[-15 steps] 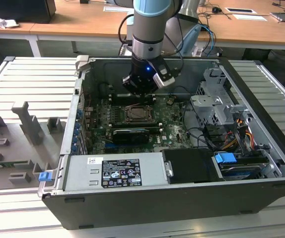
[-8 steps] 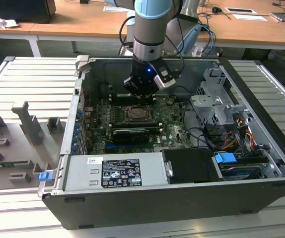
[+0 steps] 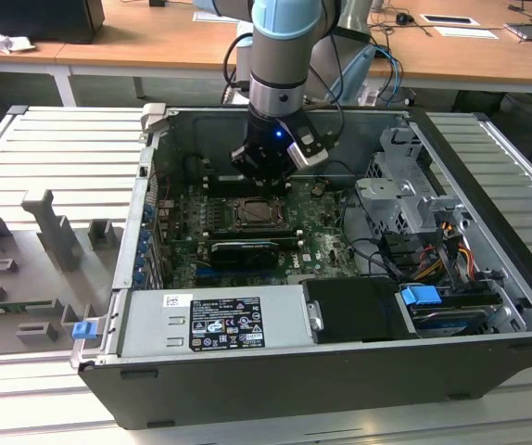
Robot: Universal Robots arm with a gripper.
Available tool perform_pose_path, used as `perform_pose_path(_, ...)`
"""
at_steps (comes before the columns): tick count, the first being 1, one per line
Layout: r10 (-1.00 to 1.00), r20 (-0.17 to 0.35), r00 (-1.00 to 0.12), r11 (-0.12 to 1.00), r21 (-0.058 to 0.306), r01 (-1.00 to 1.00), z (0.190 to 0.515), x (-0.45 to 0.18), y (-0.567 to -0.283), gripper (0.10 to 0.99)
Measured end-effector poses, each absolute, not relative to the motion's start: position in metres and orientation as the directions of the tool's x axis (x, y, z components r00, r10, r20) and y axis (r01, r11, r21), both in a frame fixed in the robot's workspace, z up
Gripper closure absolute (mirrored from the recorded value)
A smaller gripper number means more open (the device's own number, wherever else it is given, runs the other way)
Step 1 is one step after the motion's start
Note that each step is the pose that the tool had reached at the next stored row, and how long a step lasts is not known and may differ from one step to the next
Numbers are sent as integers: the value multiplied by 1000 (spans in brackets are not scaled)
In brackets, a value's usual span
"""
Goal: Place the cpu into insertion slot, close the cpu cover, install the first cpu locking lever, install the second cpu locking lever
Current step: 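Install the first cpu locking lever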
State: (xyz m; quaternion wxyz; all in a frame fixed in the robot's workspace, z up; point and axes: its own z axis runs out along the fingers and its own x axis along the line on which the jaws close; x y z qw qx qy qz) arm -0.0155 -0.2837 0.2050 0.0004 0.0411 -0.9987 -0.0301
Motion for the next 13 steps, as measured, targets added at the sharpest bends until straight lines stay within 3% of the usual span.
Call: perform_pose_path(13,-82,-1,-997,995,52,-82,205,-15,-284,980)
